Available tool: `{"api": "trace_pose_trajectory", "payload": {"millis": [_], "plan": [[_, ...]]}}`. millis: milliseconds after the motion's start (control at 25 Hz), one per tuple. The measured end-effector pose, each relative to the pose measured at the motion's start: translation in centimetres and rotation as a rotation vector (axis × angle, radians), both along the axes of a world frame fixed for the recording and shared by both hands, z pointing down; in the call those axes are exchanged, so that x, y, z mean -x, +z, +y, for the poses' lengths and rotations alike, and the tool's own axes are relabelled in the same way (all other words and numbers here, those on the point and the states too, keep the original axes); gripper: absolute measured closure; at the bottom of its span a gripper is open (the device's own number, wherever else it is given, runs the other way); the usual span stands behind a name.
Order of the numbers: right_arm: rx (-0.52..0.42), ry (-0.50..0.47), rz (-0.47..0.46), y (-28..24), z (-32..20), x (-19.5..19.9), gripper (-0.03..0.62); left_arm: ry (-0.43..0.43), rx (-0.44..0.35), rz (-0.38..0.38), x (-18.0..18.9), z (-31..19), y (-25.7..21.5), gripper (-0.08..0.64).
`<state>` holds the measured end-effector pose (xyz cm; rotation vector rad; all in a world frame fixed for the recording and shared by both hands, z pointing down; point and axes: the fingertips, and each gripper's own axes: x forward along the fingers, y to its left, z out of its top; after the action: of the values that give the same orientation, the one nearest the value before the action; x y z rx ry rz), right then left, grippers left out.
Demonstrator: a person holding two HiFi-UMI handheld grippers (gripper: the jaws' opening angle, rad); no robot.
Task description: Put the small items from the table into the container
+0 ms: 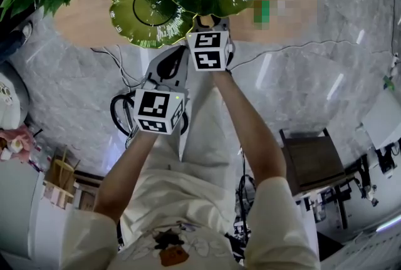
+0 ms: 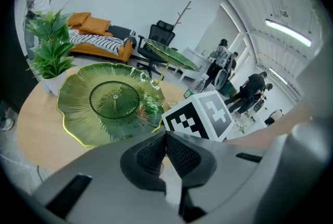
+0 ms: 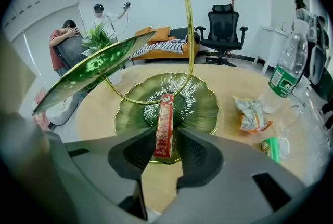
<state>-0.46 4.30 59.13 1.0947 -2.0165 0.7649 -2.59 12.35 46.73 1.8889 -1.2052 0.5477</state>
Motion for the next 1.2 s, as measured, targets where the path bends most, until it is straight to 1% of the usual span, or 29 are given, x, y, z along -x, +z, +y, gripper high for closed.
{"api": "trace_pose_trajectory", "payload": {"millis": [320, 360, 440, 480, 680, 840, 1200], "plan": [[-0.017, 0.016, 0.008, -1.0, 0.4, -1.3, 0.482, 0.015, -0.003, -0.012, -0.5, -0.1, -0.3, 0.552], [-0.018, 0.018, 0.016, -1.1, 0.5, -1.6, 0.489, 0.015, -0.003, -0.011, -0.6, -0.1, -0.3, 0.552], [-0.023, 0.024, 0.033, -1.4, 0.8, -2.3, 0.56, 0.016, -0.002, -0.009, -0.9, -0.2, -0.4, 0.552], [-0.024, 0.029, 0.036, -1.6, 0.9, -2.6, 0.567, 0.016, -0.002, -0.008, -1.0, -0.2, -0.4, 0.552], [-0.025, 0.062, 0.002, -2.8, 1.6, -4.3, 0.572, 0.02, -0.008, -0.007, -1.8, -0.2, -0.7, 0.552], [-0.044, 0.074, 0.003, -4.1, 2.1, -5.4, 0.584, 0.023, -0.009, -0.011, -2.1, -0.1, -0.8, 0.552], [-0.077, 0.09, -0.029, -6.7, 3.0, -6.2, 0.584, 0.032, -0.003, -0.002, -2.6, 0.0, -0.8, 0.552]]}}
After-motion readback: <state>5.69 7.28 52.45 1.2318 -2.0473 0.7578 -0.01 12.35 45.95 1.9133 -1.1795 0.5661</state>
